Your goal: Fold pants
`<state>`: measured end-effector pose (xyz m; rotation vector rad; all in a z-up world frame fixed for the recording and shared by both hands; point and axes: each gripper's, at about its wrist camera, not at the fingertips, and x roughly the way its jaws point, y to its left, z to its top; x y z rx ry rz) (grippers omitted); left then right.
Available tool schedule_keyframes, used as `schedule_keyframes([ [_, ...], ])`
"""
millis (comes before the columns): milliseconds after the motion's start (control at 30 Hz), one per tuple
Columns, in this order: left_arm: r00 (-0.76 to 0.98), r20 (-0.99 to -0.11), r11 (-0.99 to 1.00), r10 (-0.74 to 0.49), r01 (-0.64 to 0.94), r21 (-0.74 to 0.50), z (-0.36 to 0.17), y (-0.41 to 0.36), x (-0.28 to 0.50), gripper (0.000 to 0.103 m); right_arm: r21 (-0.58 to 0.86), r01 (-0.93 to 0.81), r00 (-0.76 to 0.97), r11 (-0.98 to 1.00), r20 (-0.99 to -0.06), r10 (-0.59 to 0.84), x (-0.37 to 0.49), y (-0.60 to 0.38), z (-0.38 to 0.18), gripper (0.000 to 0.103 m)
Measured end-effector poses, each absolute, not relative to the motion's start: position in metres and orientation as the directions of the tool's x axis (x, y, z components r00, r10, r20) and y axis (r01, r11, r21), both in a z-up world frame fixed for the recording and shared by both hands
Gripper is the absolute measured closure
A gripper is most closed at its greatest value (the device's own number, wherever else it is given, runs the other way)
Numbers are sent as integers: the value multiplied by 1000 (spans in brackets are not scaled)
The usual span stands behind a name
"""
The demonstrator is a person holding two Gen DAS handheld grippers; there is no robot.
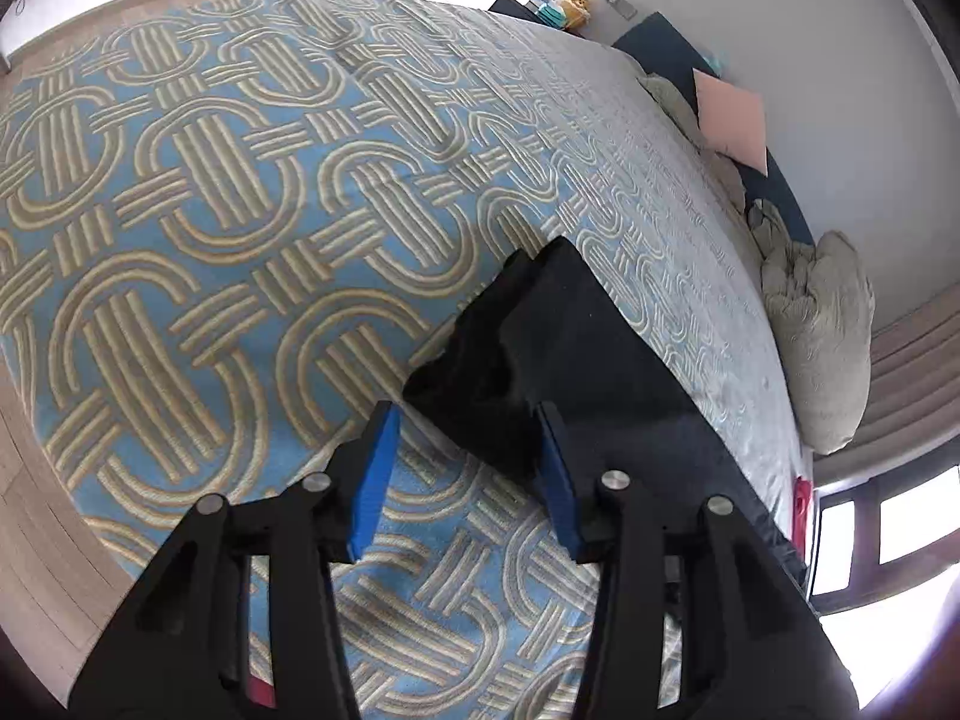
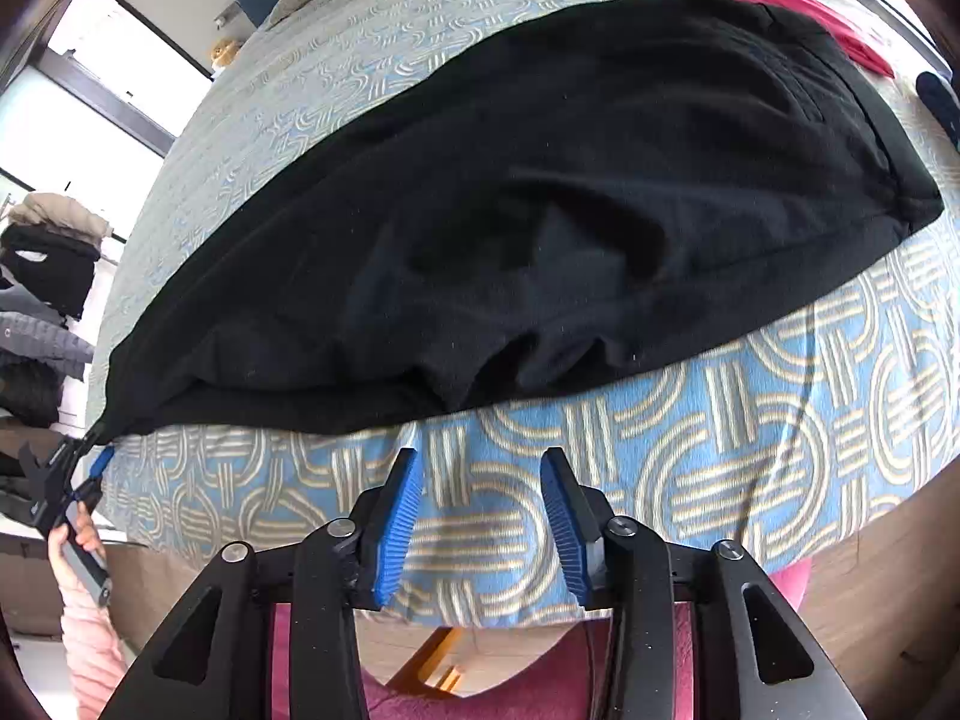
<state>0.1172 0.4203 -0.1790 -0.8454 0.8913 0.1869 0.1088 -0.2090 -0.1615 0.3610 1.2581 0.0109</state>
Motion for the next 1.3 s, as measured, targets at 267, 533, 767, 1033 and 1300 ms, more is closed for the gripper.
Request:
schedule_keyframes([
  [267,633,-739,632,-230,-481,-608,-174,412,125,34,319,357,338,878,-920,197,130,-210,-171,40],
  [533,620,-739,615,-264,-481,-624,-178,407,135,34,345,295,500,891,-851,164,129,-198,-128,98],
  [767,615,-744,630,-263,-474,-615,-182,401,136,34,265,288,323,920,-932,167,100,-210,-134,98],
  [1033,603,-746,652,-284,-449,-611,-184,403,135,84,182,164,207,970,-967,146,107,-180,-150,79],
  [1300,709,-668,726,-227,-334,-601,-119,414,139,90,237,175,311,955,-934,175,135,-178,-116,74],
])
